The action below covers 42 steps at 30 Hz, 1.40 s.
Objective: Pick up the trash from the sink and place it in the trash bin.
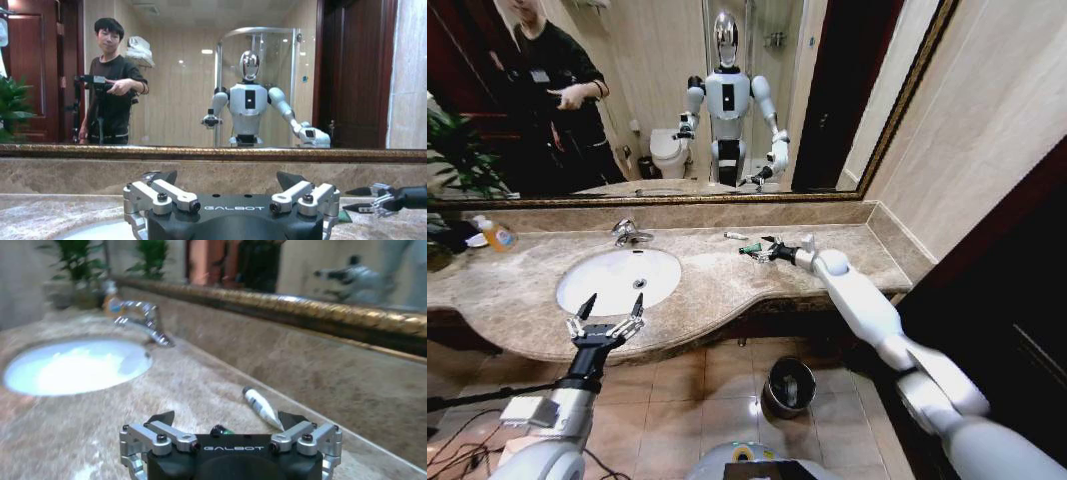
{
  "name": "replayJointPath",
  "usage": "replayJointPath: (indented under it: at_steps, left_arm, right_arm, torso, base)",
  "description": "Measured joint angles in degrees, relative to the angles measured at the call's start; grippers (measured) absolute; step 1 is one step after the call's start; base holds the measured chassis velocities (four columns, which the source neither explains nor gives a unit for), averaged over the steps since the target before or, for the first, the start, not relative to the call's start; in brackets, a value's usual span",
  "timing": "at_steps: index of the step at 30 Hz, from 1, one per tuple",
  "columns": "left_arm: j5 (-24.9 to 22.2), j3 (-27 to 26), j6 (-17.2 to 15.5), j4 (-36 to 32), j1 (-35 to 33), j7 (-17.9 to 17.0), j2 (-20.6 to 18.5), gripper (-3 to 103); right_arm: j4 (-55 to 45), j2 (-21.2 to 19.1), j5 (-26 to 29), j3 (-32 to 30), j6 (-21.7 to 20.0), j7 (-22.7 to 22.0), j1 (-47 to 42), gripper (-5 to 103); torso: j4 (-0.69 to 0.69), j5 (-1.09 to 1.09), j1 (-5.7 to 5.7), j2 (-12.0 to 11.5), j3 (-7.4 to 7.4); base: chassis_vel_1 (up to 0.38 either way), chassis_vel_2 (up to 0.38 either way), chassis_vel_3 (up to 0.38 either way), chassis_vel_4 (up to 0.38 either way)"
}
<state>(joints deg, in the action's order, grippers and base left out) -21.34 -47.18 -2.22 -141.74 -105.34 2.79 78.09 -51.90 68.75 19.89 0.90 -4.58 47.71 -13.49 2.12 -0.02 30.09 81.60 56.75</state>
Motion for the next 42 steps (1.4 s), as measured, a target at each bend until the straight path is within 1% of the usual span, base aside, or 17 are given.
replayJointPath:
  at_steps: [3,8,11,13,15,17,18,22,25,27,28,30,31,34,35,38,42]
  left_arm:
    - [0.0,0.0,0.0,0.0,0.0,0.01,0.0,100]
    - [0.0,0.0,0.0,0.0,0.0,0.01,0.0,100]
    - [0.0,0.0,0.0,0.0,0.0,0.01,0.0,100]
    - [0.0,0.01,0.0,0.0,0.0,0.01,0.0,100]
    - [0.0,0.0,0.0,0.0,0.0,0.01,0.0,100]
    - [0.0,0.0,0.0,0.0,0.0,0.01,0.0,100]
    - [0.0,0.0,0.0,0.0,0.0,0.01,0.0,100]
    - [0.0,0.0,0.0,0.0,0.0,0.01,0.0,100]
    - [0.0,0.0,0.0,0.0,0.0,0.01,0.0,100]
    - [0.0,0.0,0.0,0.0,0.0,0.01,0.0,100]
    - [0.0,0.0,0.0,0.0,0.0,0.01,0.0,100]
    - [0.0,0.0,0.0,0.0,0.0,0.01,0.0,100]
    - [0.0,0.0,0.0,0.0,0.0,0.01,0.0,100]
    - [0.0,0.01,0.0,0.0,0.0,0.01,0.0,100]
    - [0.0,0.01,0.0,0.0,0.0,0.01,0.0,100]
    - [0.0,0.0,0.0,0.0,0.0,0.01,0.0,100]
    - [0.0,0.0,0.0,0.0,0.0,0.01,0.0,100]
  right_arm:
    - [6.74,1.63,-2.4,2.13,2.11,3.95,4.36,100]
    - [12.77,3.97,-4.56,3.53,2.99,6.39,7.55,100]
    - [15.36,5.33,-6.53,3.71,2.99,6.72,8.69,103]
    - [17.69,6.73,-9.03,3.56,3.06,6.71,9.63,98]
    - [18.45,7.28,-9.7,3.45,3.0,6.34,9.86,98]
    - [18.87,8.07,-10.23,3.42,1.88,4.82,9.93,91]
    - [18.87,8.07,-10.23,3.42,1.88,4.82,9.93,91]
    - [19.62,8.62,-10.93,3.29,1.26,3.07,9.98,70]
    - [19.63,8.39,-11.13,3.22,1.25,2.63,9.91,65]
    - [19.29,7.93,-11.16,3.19,1.4,2.0,9.62,54]
    - [19.29,7.93,-11.16,3.19,1.4,2.0,9.62,54]
    - [18.69,7.51,-10.99,3.09,1.44,1.12,9.22,43]
    - [18.69,7.51,-10.99,3.09,1.44,1.12,9.22,43]
    - [17.64,7.13,-10.27,2.92,1.41,-0.23,8.65,27]
    - [17.64,7.13,-10.27,2.92,1.41,-0.23,8.65,27]
    - [16.41,6.82,-9.6,2.9,1.27,-1.17,8.19,14]
    - [13.47,5.99,-8.4,2.91,0.42,-2.69,7.3,8]
  torso:
    - [-0.01,0.01,0.0,0.0,0.0]
    - [-0.01,0.01,0.0,0.0,0.0]
    - [-0.01,0.01,0.0,0.0,0.0]
    - [-0.01,0.01,0.0,0.0,0.0]
    - [0.0,0.01,0.0,0.0,0.0]
    - [0.0,0.01,0.0,0.0,0.0]
    - [0.0,0.01,0.0,0.0,0.0]
    - [0.0,0.02,-0.01,0.0,0.0]
    - [0.0,0.01,-0.01,0.0,-0.01]
    - [0.0,0.02,-0.01,0.01,-0.01]
    - [0.0,0.02,-0.01,0.01,-0.01]
    - [-0.01,0.01,-0.01,0.01,-0.01]
    - [-0.01,0.01,-0.01,0.01,-0.01]
    - [-0.01,0.02,-0.01,0.01,0.0]
    - [-0.01,0.02,-0.01,0.01,0.0]
    - [-0.01,0.02,-0.01,0.01,-0.01]
    - [0.0,0.02,-0.01,0.01,-0.01]
  base:
    - [0.0,0.0,0.0,0.0]
    - [0.0,0.0,0.0,0.0]
    - [0.0,0.0,0.0,0.0]
    - [0.0,0.0,0.0,0.0]
    - [0.0,0.0,0.0,0.0]
    - [0.0,0.0,0.0,0.0]
    - [0.0,0.0,0.0,0.0]
    - [0.0,0.0,0.0,0.0]
    - [0.0,0.0,0.0,0.0]
    - [0.0,0.0,0.0,0.0]
    - [0.0,0.0,0.0,0.0]
    - [0.0,0.0,0.0,0.0]
    - [0.0,0.0,0.0,0.0]
    - [0.0,0.0,0.0,0.0]
    - [0.0,0.0,0.0,0.0]
    - [0.0,0.0,0.0,0.0]
    - [0.0,0.0,0.0,0.0]
